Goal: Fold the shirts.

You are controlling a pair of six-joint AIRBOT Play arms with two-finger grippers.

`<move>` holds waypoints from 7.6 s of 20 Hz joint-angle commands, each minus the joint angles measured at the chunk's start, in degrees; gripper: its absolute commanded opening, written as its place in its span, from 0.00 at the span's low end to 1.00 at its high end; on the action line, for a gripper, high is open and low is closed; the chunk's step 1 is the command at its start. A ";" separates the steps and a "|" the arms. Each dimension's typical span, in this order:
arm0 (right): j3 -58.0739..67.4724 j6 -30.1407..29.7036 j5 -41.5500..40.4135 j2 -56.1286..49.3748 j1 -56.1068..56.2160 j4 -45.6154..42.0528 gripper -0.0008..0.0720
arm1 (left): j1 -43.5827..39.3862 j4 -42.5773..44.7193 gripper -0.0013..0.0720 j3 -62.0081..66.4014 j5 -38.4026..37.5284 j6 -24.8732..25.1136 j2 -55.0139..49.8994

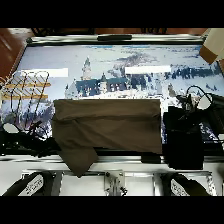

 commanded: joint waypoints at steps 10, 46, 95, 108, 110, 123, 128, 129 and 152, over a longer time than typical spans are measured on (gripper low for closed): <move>-13.29 1.05 -4.44 0.22 0.04 4.13 0.90 | -10.86 -0.46 0.08 -1.95 9.81 -1.60 -2.38; 23.98 3.80 -28.89 -32.06 5.14 5.75 0.11 | -10.84 -2.49 0.08 65.53 2.25 2.86 -41.42; 34.18 12.09 6.75 2.80 2.67 22.10 0.12 | -61.09 -41.44 0.07 66.64 30.29 -6.08 -54.47; 34.12 9.94 -22.27 -16.79 24.30 24.65 0.11 | -21.05 -0.39 0.07 66.62 9.84 -11.10 -24.79; 34.12 9.70 -26.49 -22.91 27.93 27.69 0.11 | -15.52 -0.46 0.07 66.62 5.68 -11.04 -21.79; 34.10 9.81 -3.67 -27.93 14.88 5.79 0.85 | -15.65 -0.22 0.07 66.45 1.60 -6.49 -19.78; 20.74 8.31 -2.25 -27.93 7.78 9.14 0.85 | -15.67 -0.17 0.07 66.45 2.08 -5.55 -19.78; 17.79 7.85 -6.78 -27.98 7.80 13.00 0.85 | -15.65 0.00 0.07 66.45 2.10 -5.42 -19.78; 29.42 2.12 -1.38 -7.78 -15.02 20.22 0.11 | -16.94 -0.07 0.07 66.45 1.84 -4.04 -19.76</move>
